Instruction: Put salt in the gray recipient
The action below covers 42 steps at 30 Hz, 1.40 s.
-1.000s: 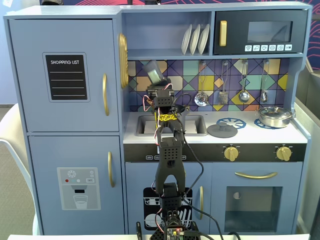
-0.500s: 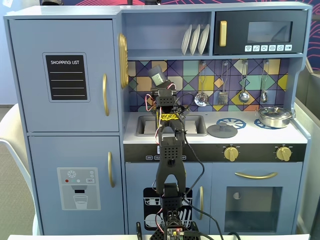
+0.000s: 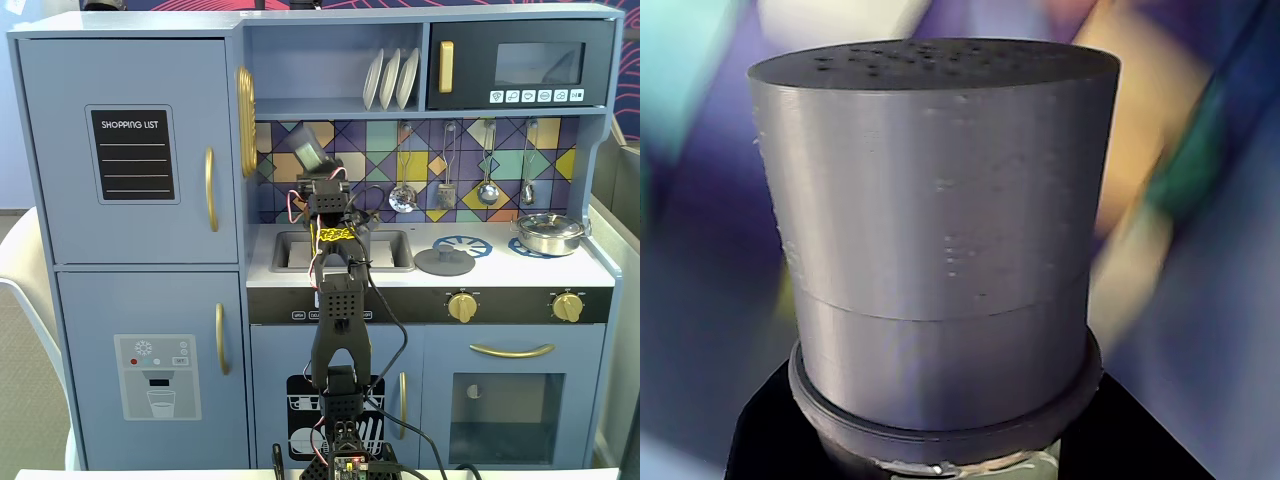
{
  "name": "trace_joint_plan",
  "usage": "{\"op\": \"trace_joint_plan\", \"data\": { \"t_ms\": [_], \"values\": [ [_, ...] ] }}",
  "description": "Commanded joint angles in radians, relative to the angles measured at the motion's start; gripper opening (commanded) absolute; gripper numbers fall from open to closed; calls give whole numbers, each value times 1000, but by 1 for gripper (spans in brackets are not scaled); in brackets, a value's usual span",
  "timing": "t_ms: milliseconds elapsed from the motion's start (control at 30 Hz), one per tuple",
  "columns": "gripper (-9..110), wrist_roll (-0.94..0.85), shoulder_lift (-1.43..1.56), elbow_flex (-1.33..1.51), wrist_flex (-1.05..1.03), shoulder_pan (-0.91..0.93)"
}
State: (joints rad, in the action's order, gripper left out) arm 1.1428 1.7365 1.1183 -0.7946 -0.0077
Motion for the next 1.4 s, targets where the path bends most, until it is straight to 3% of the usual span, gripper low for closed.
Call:
{"op": "trace_joint_plan", "data": {
  "t_ms": [0,133,267,333,567,633,700,800,1000,1367],
  "values": [
    [0,2,92,23,-20,15],
    [0,-149,132,100,261,-17],
    [0,-528,129,41,385,9],
    [0,-842,137,32,374,61],
    [0,-2207,138,32,357,374],
    [0,-2499,121,32,368,495],
    [0,-2665,97,31,416,603],
    [0,-2781,48,15,422,727],
    [0,-2833,-77,8,499,874],
    [0,-2651,-187,38,594,910]
  ]
}}
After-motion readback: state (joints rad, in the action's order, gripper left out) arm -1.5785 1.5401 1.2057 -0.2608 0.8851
